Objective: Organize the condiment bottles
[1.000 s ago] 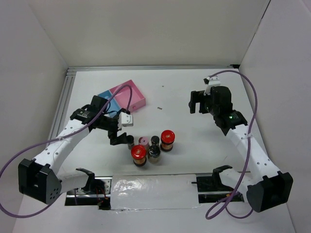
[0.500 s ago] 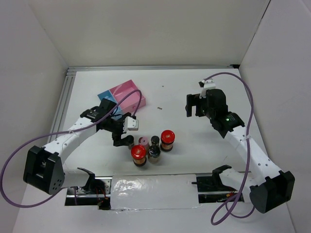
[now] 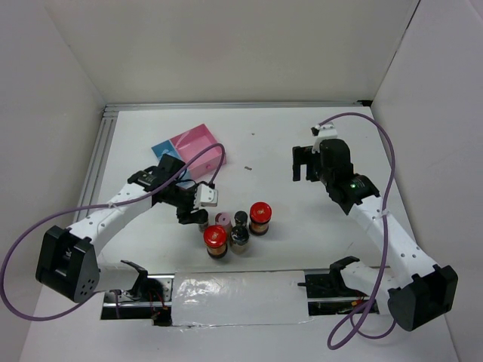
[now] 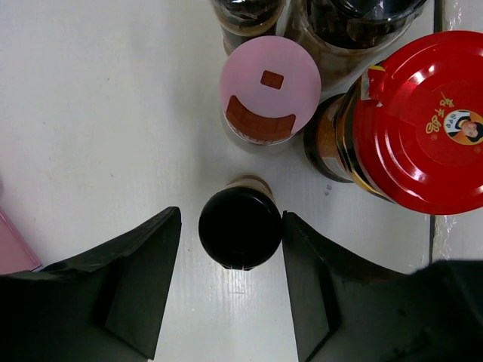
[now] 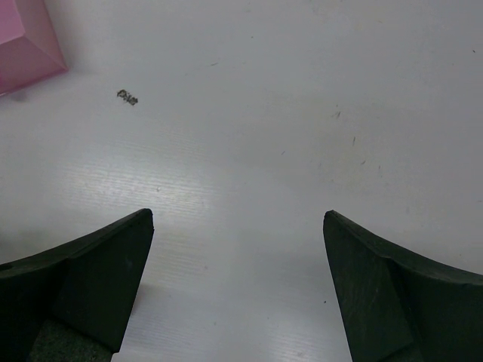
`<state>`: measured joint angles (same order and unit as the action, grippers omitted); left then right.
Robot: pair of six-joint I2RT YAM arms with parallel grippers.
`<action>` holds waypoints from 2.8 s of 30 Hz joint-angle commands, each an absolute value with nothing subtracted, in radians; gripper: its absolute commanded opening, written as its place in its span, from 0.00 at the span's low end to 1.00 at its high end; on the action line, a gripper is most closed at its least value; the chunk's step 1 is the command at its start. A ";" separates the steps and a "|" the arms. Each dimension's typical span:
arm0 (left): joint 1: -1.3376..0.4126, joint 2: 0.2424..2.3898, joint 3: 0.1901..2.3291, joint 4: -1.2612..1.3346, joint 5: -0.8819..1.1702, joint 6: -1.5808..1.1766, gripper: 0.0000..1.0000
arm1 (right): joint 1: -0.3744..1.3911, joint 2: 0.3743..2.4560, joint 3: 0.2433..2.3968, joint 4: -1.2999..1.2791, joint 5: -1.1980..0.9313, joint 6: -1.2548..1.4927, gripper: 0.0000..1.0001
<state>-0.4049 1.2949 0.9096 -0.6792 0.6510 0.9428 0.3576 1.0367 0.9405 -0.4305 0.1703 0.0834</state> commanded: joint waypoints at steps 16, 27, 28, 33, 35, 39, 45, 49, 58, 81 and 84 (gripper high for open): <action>-0.440 1.310 0.876 -0.678 0.680 0.951 0.22 | 0.367 1.054 0.966 -0.465 0.209 0.063 1.00; -0.324 1.411 1.218 -0.713 0.609 0.757 0.00 | 0.402 1.111 0.999 -0.440 0.179 0.069 1.00; -0.316 1.454 1.318 -0.741 0.611 0.705 0.00 | 0.409 1.115 1.002 -0.430 0.179 0.069 1.00; -0.258 1.615 1.636 -0.781 0.581 0.542 0.00 | 0.419 1.160 1.017 -0.400 0.170 0.066 1.00; -0.239 1.724 1.791 -0.785 0.536 0.471 0.00 | 0.422 1.176 1.025 -0.387 0.164 0.064 1.00; -0.203 1.899 2.032 -0.769 0.422 0.394 0.00 | 0.428 1.232 1.043 -0.371 0.166 0.060 1.00; -0.170 2.075 2.148 -0.710 0.370 0.339 0.00 | 0.440 1.305 1.084 -0.385 0.172 0.063 1.00; -0.166 2.115 2.143 -0.675 0.377 0.333 0.00 | 0.449 1.333 1.092 -0.388 0.176 0.075 1.00; -0.164 2.187 2.066 -0.548 0.380 0.311 0.00 | 0.476 1.382 1.115 -0.400 0.179 0.084 1.00; -0.163 2.220 1.973 -0.385 0.357 0.291 0.63 | 0.532 1.390 1.147 -0.446 0.207 0.091 1.00; -0.164 2.207 1.970 -0.385 0.354 0.295 0.79 | 0.540 1.382 1.144 -0.448 0.215 0.094 1.00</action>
